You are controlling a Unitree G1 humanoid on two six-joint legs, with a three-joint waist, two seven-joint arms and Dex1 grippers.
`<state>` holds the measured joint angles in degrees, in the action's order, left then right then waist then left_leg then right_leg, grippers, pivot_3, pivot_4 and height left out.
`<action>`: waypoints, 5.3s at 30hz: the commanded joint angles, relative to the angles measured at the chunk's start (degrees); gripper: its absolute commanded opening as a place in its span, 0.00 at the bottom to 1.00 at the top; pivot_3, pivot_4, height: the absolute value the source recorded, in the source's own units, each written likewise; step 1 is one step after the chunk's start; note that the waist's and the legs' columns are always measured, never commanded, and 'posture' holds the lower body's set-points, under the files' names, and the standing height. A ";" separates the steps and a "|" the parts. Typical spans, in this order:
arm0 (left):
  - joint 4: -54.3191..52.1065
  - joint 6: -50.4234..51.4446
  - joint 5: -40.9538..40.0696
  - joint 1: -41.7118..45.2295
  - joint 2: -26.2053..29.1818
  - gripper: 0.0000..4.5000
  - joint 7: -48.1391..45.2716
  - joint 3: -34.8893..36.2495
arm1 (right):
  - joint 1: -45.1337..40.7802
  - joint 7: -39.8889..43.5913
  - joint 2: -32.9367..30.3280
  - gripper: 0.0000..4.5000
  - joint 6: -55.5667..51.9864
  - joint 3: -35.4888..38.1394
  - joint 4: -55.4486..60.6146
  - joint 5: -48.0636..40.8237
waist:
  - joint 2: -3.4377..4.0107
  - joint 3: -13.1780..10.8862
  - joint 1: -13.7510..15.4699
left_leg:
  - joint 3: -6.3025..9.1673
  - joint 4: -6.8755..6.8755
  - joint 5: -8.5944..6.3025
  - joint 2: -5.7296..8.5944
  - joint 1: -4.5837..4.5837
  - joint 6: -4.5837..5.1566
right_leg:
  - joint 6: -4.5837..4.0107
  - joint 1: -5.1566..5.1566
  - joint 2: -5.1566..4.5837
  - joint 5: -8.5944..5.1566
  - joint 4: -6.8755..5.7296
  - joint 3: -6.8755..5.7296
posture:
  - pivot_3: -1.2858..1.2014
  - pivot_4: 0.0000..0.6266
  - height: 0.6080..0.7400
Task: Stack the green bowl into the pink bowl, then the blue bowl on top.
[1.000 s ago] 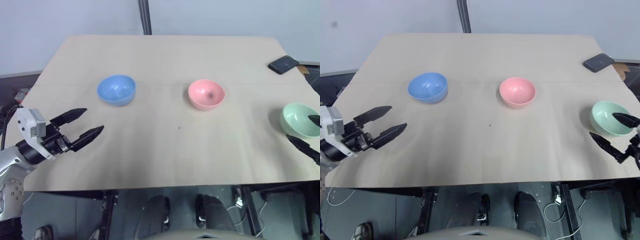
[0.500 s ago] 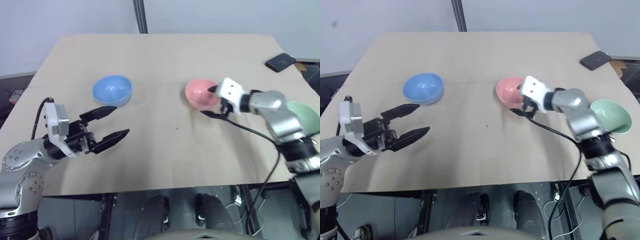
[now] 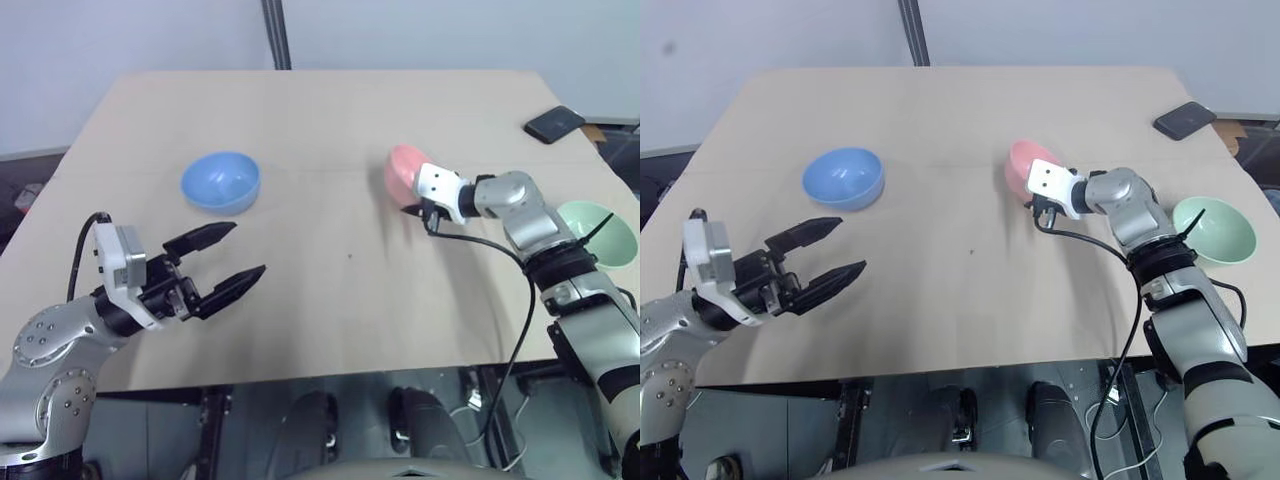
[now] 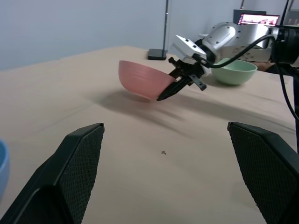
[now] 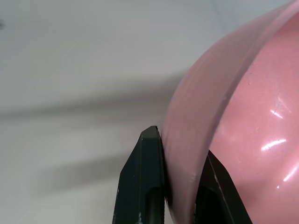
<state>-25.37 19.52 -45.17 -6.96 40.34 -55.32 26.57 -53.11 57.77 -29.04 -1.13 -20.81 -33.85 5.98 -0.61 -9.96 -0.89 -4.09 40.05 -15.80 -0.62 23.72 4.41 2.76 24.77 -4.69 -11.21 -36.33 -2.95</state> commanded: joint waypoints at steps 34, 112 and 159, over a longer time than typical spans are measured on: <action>9.70 5.61 -1.89 22.75 2.66 1.00 -16.53 -14.25 | 35.11 -6.21 -12.19 0.98 -57.41 30.25 73.54 -7.58 | -0.02 0.01 1.69 | 0.19 0.03 -0.01 0.11 0.07 -0.01 | -0.16 -0.05 -0.20 -0.12 -0.02 -0.25 | 0.52 0.24 0.99; 20.33 21.64 42.85 44.41 9.14 1.00 21.51 -34.07 | 30.27 -11.41 -9.13 0.98 -37.78 24.93 71.19 -35.19 | -0.18 0.00 1.64 | 0.08 0.04 -0.01 0.08 0.08 0.04 | 0.06 -0.03 0.02 0.01 0.02 -0.10 | 0.52 0.24 0.99; 15.99 -1.12 20.94 48.61 -3.30 0.83 -16.19 -33.15 | 44.86 -17.66 -11.72 1.00 -28.04 32.44 65.59 -32.58 | -0.35 -0.11 1.68 | -0.02 0.20 -0.01 0.06 0.05 0.09 | 0.09 0.00 0.11 -0.01 -0.15 0.18 | 0.52 0.24 0.99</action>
<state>-7.82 16.68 -22.77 41.81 36.60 -74.12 -9.45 -8.29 40.52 -40.72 -29.70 11.17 31.01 -26.45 -0.96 -10.07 0.80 -4.11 40.25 -15.82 -0.57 23.76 4.51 2.85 24.77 -4.58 -11.22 -36.48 -2.77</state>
